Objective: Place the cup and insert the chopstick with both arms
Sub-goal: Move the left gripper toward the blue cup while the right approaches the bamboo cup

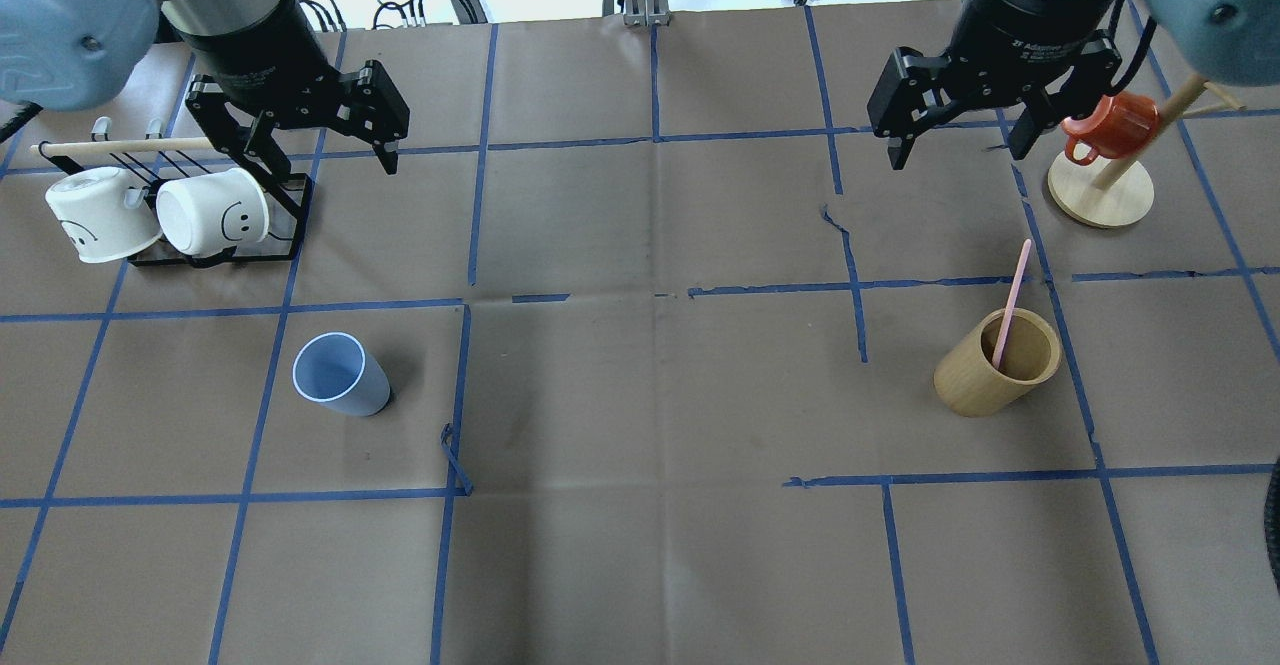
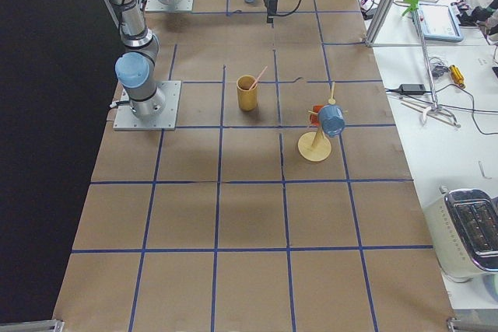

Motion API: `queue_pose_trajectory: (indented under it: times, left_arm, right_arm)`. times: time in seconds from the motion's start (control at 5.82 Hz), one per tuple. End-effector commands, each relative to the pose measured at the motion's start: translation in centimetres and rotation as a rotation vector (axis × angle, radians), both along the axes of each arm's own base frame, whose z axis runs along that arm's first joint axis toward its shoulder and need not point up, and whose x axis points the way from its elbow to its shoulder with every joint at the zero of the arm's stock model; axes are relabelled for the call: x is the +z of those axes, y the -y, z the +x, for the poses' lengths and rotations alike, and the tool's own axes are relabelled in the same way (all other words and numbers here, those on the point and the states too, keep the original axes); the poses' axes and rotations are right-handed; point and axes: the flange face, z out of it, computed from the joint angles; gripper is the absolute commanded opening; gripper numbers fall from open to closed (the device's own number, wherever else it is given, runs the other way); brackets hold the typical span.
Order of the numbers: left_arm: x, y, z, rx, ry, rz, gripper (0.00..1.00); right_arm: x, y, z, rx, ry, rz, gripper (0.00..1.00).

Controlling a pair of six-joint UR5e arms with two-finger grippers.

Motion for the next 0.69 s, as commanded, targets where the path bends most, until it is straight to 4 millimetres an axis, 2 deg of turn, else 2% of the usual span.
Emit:
queue_pose_trajectory:
  times: [0.0,0.34,0.52]
  left_arm:
    - [0.0,0.0,0.0,0.0,0.0,0.0,0.99]
    - [-0.3,0.4,-0.1,0.0,-0.009,-0.003,0.99]
    - [0.8,0.4,0.0,0.0,-0.01,-0.032,0.99]
  right_arm:
    - [0.3,0.0,0.1,-0.005,-0.001,-0.004,1.0]
    - [0.3,0.0,0.1,-0.002,0.006,-0.001,1.0]
    - [-0.1,0.0,-0.1,0.007,-0.001,0.008,1.0]
